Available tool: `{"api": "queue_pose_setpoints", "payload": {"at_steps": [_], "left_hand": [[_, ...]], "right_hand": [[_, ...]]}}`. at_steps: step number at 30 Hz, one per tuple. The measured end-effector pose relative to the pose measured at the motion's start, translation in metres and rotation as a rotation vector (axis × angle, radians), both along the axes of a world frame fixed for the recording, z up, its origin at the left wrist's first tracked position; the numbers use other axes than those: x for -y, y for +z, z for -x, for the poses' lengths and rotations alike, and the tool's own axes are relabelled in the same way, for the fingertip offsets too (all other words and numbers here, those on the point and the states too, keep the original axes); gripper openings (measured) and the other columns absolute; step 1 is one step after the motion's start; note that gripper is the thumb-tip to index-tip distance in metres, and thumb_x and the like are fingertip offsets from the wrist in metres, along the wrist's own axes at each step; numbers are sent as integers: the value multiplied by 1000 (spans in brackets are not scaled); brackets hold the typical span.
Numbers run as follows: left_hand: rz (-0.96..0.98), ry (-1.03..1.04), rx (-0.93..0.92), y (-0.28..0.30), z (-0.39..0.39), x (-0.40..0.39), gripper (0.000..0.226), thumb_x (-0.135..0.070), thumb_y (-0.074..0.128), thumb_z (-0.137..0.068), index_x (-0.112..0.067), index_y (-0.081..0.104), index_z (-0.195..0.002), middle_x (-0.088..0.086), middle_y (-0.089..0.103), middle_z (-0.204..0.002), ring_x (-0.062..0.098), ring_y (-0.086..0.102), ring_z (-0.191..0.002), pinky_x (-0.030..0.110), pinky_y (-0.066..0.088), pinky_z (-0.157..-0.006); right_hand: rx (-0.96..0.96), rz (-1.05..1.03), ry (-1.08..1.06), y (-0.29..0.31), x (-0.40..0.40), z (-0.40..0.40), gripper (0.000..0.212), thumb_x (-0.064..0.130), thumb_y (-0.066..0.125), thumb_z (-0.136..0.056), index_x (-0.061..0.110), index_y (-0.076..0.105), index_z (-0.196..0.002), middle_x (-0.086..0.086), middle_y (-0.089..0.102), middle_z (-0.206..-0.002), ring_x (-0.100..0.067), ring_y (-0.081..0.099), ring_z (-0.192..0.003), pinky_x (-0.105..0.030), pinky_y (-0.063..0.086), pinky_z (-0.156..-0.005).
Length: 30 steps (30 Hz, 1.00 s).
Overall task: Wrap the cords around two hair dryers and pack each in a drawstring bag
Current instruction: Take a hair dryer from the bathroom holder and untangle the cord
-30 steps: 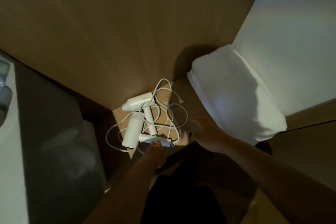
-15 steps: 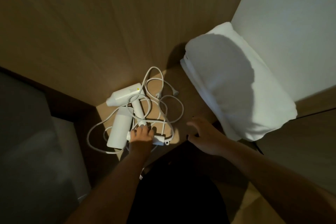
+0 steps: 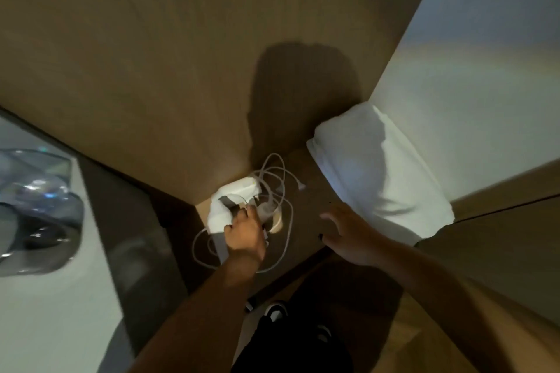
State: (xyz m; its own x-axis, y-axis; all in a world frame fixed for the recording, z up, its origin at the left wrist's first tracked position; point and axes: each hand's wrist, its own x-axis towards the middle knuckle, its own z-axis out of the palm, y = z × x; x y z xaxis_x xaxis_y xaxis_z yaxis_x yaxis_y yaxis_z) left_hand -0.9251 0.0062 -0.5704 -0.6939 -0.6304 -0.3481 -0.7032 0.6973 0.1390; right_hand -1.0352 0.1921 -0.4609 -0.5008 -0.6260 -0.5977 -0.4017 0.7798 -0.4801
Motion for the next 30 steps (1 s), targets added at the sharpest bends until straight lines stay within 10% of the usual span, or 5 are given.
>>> {"api": "queue_pose_setpoints", "payload": {"at_steps": [9, 12, 19, 23, 30], "left_hand": [[-199, -140, -338, 119, 2, -3, 31, -20, 49, -97, -13, 48, -127, 8, 54, -122, 25, 55, -113, 40, 45, -93], [-400, -325, -645, 158, -11, -1, 29, -12, 52, -97, -30, 48, -120, 4, 56, -121, -9, 46, -110, 23, 39, -102], [-618, -422, -544, 235, -19, 20, 48, -26, 51, -99, -31, 32, -142, -14, 44, -139, 2, 44, -127, 10, 35, -97], [-773, -390, -699, 284, -27, 24, 40, -31, 57, -95, -48, 34, -123, -20, 54, -123, 2, 56, -113, 20, 49, -89], [-818, -357, -946, 345, -34, 26, 48, -35, 54, -90, -15, 46, -133, 0, 64, -108, 20, 63, -98, 43, 52, -81]], "right_hand": [[-124, 125, -80, 104, 28, 10, 64, 20, 57, -95, 22, 26, -151, -6, 18, -159, -23, 23, -145, -29, 27, -111], [-158, 289, -100, 125, 31, 10, 76, 4, 60, -91, 46, 21, -141, -1, 26, -156, -18, 28, -143, -22, 28, -108], [-257, 557, -111, 170, 43, 0, 67, -6, 50, -93, 43, 30, -134, 7, 36, -147, -4, 29, -135, -7, 20, -107], [-173, 706, -147, 196, 61, 6, 72, -8, 53, -92, 54, 34, -124, 4, 39, -147, -12, 37, -137, -35, 33, -115], [63, 918, -152, 238, 94, 11, 53, 10, 60, -87, 47, 47, -123, 23, 59, -125, 0, 51, -124, -45, 37, -112]]}}
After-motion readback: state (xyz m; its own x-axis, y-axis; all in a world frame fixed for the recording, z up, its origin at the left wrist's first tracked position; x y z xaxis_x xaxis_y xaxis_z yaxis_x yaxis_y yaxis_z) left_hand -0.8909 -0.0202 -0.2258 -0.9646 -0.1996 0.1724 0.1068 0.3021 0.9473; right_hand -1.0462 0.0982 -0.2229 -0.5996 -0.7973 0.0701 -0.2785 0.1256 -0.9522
